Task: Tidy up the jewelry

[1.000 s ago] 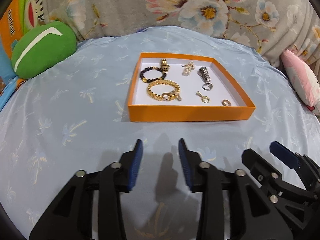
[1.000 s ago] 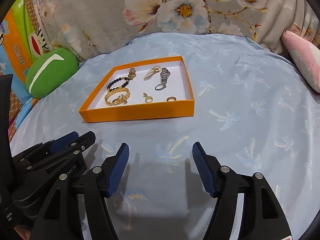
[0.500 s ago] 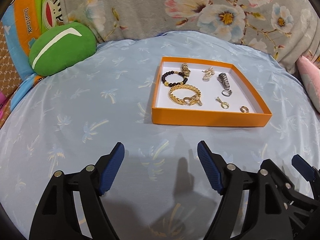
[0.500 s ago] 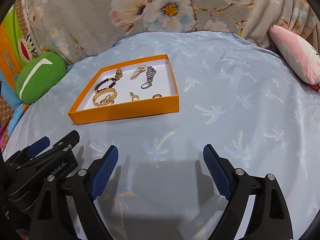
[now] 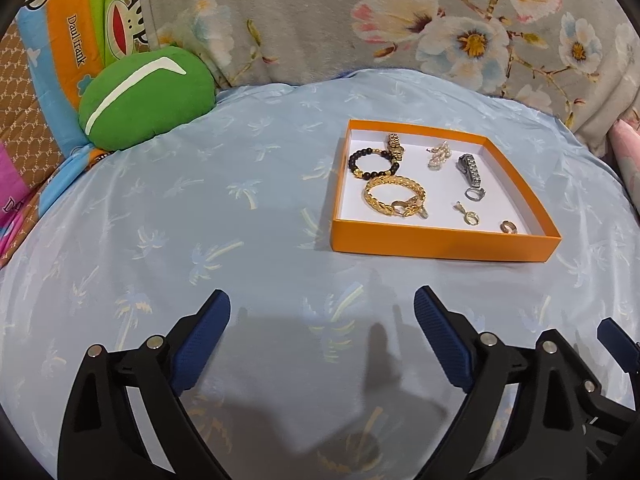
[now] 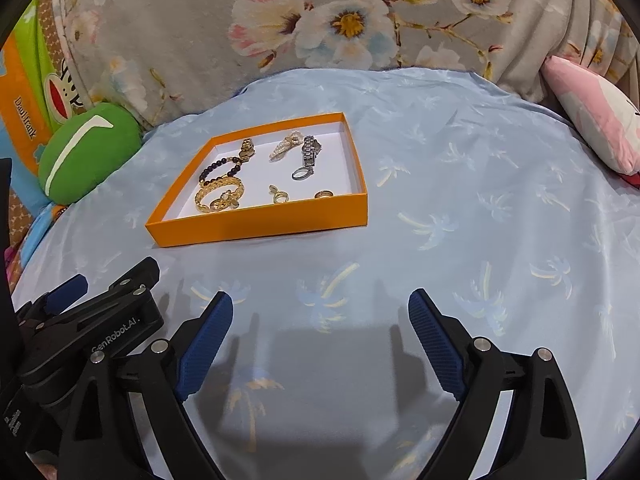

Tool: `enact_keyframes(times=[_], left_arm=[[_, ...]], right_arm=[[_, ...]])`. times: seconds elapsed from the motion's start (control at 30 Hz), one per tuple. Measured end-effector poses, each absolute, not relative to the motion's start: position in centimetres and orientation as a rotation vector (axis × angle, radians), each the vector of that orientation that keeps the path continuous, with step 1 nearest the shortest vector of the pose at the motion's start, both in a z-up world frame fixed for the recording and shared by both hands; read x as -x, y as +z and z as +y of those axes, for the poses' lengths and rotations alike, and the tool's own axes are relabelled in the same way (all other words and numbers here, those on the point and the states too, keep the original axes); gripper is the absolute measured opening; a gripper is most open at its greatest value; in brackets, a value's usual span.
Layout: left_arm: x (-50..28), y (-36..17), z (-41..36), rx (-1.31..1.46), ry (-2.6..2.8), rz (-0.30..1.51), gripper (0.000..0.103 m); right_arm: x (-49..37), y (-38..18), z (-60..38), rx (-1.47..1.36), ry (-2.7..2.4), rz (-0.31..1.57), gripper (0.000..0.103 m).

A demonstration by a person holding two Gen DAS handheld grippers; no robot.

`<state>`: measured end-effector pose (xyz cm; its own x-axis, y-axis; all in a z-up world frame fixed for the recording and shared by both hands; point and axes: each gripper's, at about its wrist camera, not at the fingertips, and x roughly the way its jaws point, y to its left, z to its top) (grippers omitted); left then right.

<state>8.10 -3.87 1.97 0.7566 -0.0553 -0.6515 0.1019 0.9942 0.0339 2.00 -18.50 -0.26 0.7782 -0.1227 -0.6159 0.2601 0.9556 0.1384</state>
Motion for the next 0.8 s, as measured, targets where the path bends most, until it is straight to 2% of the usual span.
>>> enact_keyframes(times=[0.8], left_arm=[[-8.02, 1.59, -3.93, -0.12, -0.042, 0.72, 0.094]], right_arm=[[-1.6, -0.01, -17.78, -0.153, -0.24, 0.629, 0.088]])
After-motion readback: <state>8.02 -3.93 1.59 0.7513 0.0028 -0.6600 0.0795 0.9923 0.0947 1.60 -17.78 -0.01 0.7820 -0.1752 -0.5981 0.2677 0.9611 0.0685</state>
